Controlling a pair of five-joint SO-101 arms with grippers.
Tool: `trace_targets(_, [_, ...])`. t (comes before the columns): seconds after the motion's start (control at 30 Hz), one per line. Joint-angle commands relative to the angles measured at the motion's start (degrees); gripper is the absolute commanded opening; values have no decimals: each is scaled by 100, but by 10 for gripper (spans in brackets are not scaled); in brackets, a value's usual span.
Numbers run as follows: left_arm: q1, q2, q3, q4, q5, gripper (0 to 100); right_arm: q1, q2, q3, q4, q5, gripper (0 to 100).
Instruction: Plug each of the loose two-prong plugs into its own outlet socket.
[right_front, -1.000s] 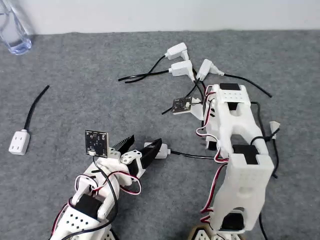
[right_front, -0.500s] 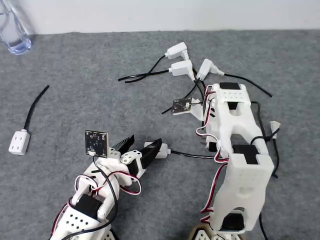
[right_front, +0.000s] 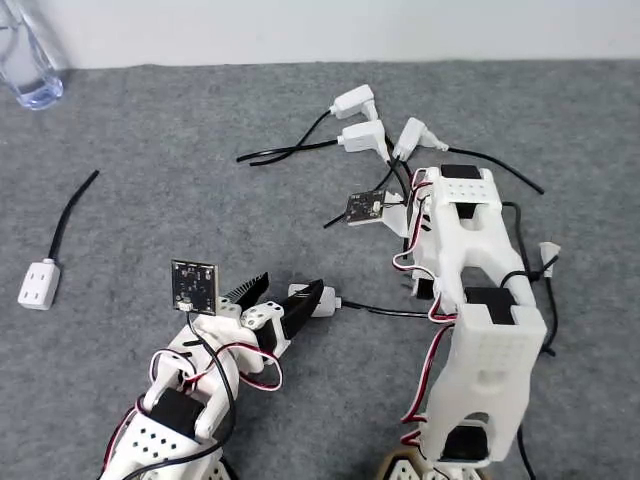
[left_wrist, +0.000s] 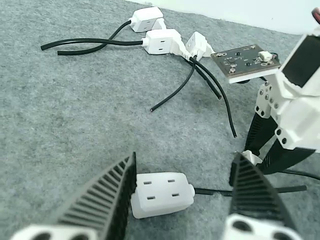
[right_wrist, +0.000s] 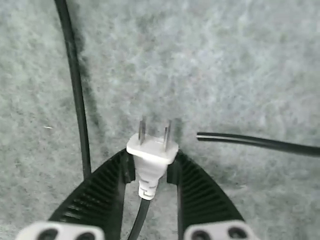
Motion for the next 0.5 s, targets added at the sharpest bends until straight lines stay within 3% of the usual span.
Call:
trace_targets(0.0, [26,0,-31,-9,9,287,-251,-242,-167,787,26,8])
trace_targets(0.13, [26,0,-31,-18,9,287,-919,-1059,-132,1604,-343,9])
trace_targets(0.47, [35,18,-31,0,9,287,-2580,-2624,211,1604,-2013,9])
